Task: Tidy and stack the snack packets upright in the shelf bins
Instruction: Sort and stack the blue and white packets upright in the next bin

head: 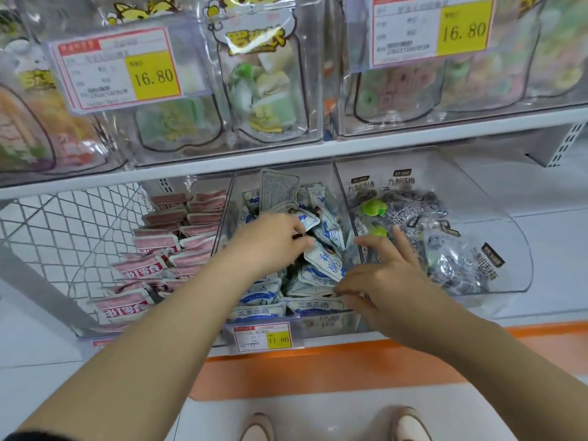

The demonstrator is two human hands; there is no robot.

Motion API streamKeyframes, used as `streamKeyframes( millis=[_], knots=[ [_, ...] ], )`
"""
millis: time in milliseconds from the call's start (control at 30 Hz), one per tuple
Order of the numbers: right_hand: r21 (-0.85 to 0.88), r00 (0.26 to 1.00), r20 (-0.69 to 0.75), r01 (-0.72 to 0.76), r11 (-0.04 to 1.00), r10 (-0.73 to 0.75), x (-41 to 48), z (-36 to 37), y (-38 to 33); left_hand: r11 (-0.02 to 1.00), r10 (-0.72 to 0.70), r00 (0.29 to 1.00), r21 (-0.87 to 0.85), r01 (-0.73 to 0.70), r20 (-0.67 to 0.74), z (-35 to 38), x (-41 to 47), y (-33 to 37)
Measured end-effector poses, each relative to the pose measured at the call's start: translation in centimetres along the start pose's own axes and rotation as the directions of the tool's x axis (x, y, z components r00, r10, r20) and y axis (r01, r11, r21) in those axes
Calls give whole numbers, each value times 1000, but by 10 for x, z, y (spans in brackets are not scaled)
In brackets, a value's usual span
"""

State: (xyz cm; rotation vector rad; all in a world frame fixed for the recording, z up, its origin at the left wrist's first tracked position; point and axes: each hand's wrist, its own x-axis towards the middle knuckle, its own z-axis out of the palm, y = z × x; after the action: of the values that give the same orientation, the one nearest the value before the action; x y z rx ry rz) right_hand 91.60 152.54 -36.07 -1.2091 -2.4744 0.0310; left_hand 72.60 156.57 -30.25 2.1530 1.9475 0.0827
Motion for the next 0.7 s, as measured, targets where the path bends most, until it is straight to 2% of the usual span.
streamKeyframes(
  millis=[100, 167, 267, 367, 467, 533, 600, 633, 700],
  knots=[
    [36, 999, 43, -19, 999, 18, 0, -2, 1, 979, -23, 1000, 202, 27, -22, 25, 13, 16],
    [58, 997, 70, -25, 998, 21, 1, -5, 0, 983, -7, 998, 181, 18, -63, 33, 16, 21],
    [83, 996, 87, -32, 996, 25, 0, -8, 0, 998, -44, 995, -50, 40, -86, 26, 7, 14],
    [108, 998, 53, -22, 994, 17, -2, -8, -1, 965, -26, 970, -260, -39, -241, 14, -22, 1],
    [183, 997, -56, -32, 983, 43, 0, -7, 0, 876, -68, 886, -453, -167, -458, 12, -49, -10],
    [321, 977, -159, -85, 943, 142, 5, -11, -3, 773, -144, 842, -591, -233, -520, 14, -55, -13],
    [537, 928, -185, -180, 824, 323, 11, -20, -8, 679, -205, 822, -683, -272, -531, 15, -55, -12],
    [668, 899, -137, -226, 709, 417, 12, -24, -11, 653, -216, 817, -702, -286, -534, 15, -54, -10],
    [891, 861, 40, -261, 372, 507, 16, -29, -15, 624, -197, 822, -715, -316, -535, 18, -52, -4]
  ],
)
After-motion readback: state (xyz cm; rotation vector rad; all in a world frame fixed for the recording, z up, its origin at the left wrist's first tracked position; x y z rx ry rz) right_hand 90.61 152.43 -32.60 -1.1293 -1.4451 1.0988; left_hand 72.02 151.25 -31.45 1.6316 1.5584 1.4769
